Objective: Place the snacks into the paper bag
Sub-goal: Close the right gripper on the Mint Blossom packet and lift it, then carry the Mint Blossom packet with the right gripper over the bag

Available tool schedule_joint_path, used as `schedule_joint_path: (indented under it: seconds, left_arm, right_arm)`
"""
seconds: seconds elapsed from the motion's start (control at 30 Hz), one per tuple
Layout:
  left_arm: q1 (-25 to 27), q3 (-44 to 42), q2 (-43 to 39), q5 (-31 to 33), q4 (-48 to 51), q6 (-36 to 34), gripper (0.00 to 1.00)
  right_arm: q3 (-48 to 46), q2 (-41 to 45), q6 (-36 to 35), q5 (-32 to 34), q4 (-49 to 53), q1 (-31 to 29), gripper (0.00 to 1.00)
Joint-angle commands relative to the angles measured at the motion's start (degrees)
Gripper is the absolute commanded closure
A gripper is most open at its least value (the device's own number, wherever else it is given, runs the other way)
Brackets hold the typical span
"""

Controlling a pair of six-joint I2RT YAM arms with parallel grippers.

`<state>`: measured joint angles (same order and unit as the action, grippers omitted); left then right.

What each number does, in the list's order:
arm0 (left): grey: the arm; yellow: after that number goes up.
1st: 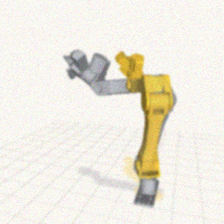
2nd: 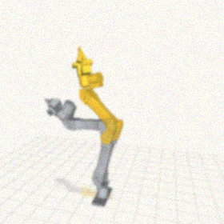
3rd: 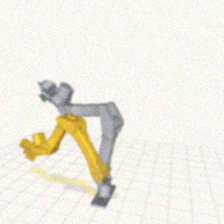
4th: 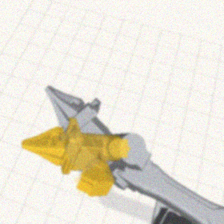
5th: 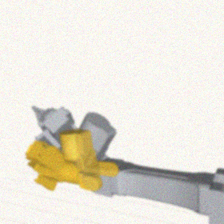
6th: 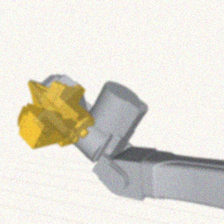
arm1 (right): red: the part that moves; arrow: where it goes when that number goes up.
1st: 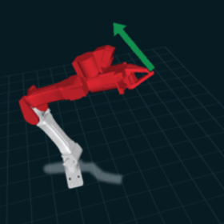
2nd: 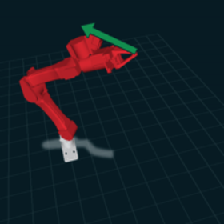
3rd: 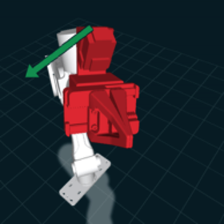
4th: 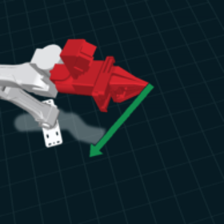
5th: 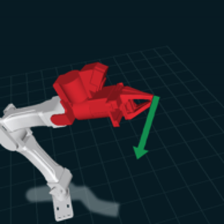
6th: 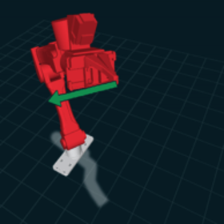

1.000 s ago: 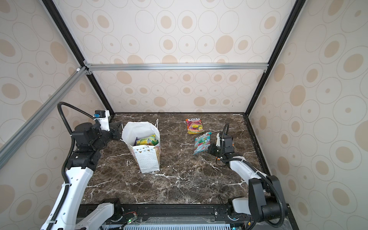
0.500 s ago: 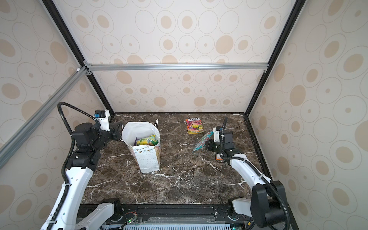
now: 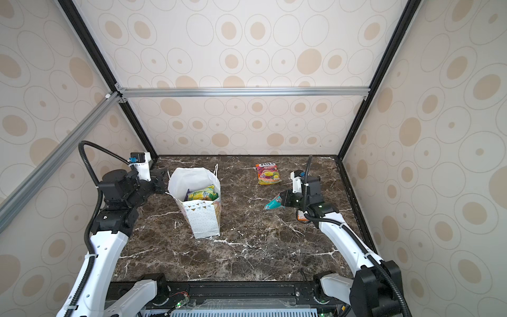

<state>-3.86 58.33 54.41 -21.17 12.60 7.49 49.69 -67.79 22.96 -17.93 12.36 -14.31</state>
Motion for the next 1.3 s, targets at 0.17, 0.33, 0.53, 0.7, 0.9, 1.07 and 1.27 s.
schedule_joint_path:
  seconds: [0.17, 0.33, 0.53, 0.7, 0.9, 1.07, 1.27]
  left_arm:
    - [-0.3, 1.7, -1.6, -0.3, -0.9, -0.8, 1.00]
    - [-0.4, 1.7, -1.6, 0.0, -0.7, -1.0, 1.00]
    - [-0.3, 1.5, -1.7, -0.1, -1.1, -0.8, 1.00]
    - [-0.3, 1.6, -1.6, 0.2, -0.9, -0.9, 1.00]
    - [-0.4, 1.6, -1.5, 0.2, -0.8, -1.1, 1.00]
    - [-0.4, 1.6, -1.7, 0.5, -0.9, -1.1, 1.00]
    - [-0.3, 1.7, -1.7, -0.2, -1.0, -0.7, 1.00]
  right_arm:
    - [4.7, 2.9, -2.5, 1.9, 2.3, -3.1, 1.00]
    - [6.9, 2.8, -3.5, 2.3, 4.2, -4.2, 1.00]
    - [9.4, 2.7, -4.9, 3.3, 6.1, -5.9, 1.00]
    - [13.6, 2.6, -6.3, 3.1, 10.2, -7.0, 1.00]
    - [18.4, 2.1, -7.4, 2.4, 13.0, -9.0, 1.00]
    - [21.9, 2.3, -8.4, 2.1, 14.6, -10.8, 1.00]
    - [26.8, 1.6, -9.8, 2.3, 17.1, -12.6, 1.00]
